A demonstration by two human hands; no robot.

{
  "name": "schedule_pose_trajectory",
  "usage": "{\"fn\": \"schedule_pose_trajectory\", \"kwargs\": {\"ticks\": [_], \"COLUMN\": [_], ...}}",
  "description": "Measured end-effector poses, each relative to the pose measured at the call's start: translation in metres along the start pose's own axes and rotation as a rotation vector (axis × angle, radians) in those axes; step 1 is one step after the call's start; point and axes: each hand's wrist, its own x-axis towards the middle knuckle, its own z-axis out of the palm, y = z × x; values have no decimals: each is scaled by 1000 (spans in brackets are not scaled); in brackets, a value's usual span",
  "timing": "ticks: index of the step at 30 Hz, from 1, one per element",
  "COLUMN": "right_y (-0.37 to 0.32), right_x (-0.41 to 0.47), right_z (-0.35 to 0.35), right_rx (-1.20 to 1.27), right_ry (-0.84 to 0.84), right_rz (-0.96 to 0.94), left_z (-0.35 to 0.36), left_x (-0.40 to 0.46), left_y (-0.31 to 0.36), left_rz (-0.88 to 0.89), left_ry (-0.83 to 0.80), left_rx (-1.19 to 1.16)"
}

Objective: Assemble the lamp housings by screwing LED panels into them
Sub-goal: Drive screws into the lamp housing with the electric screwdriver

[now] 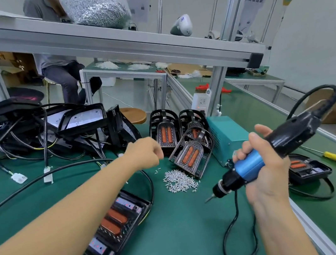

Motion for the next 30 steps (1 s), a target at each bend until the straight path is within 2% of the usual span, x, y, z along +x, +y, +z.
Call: {"fn": "schedule_pose_trajectory", "kwargs": {"ticks": [7,18,24,26,30], "right_y": [10,14,11,10,7], "right_x": [-1,-3,-5,-7,-7], "right_z": [11,7,10,12,14], "right_rx": [16,15,21,35,36], "right_ry": [-4,21,22,17,6], "right_rz": [-117,-105,-113,-110,-115], "left_z": [45,67,72,72,70], "left_x": [19,28,18,16,16], "left_y": [0,7,15,13,6], "left_rz": [79,160,279,294,167], "left_ry": [-134,-39,5,7,19], "left_rx": [216,374,656,651,492]}}
